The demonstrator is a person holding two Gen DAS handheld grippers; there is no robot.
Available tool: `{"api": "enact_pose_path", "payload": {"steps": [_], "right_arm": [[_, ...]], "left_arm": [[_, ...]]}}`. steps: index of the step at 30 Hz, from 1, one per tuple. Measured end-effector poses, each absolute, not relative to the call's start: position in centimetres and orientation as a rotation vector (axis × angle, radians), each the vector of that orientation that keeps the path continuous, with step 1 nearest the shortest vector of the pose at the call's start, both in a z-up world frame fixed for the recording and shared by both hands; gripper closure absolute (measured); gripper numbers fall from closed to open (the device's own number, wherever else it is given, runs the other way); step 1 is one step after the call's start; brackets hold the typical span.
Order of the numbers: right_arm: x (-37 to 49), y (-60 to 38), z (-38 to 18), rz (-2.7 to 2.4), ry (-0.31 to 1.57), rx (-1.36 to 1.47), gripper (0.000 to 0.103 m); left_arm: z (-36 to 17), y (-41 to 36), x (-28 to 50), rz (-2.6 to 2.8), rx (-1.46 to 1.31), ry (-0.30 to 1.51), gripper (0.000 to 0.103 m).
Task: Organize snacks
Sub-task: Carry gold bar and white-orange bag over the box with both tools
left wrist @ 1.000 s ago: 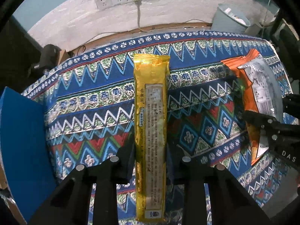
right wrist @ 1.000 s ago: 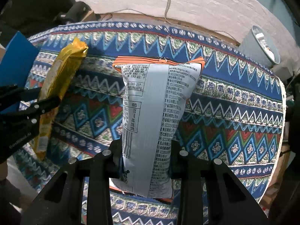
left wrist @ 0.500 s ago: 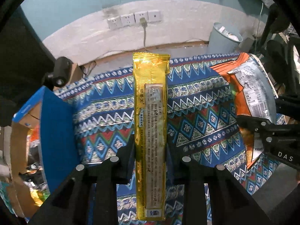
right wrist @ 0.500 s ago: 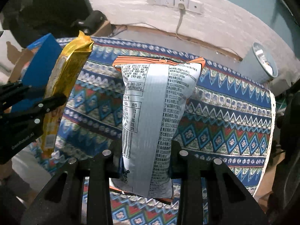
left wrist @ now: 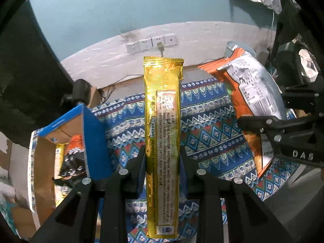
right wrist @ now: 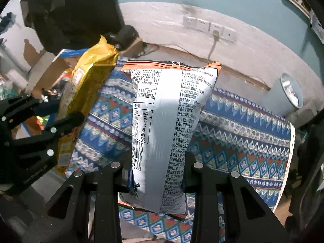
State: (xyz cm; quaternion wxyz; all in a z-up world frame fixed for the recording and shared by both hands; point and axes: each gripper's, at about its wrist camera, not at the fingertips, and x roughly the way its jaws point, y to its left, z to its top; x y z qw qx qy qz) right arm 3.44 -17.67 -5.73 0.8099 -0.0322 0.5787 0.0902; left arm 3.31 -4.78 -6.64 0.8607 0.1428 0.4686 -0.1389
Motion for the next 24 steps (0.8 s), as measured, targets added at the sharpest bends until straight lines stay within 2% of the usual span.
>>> {"api": "enact_pose_path", "payload": {"steps": [11, 24], "right_arm": [[3.9, -13.3, -3.1, 0.269, 1.191, -0.089, 0.072], [6.1, -5.7, -3.6, 0.367, 1.196, -0.130, 0.072]], "left_arm": [[-4.0, 0.3, 1.3, -0.256, 0.260, 0.925, 0.074], [-1.7, 8.2, 0.7, -0.176, 0.181, 0.850, 0.074]]}}
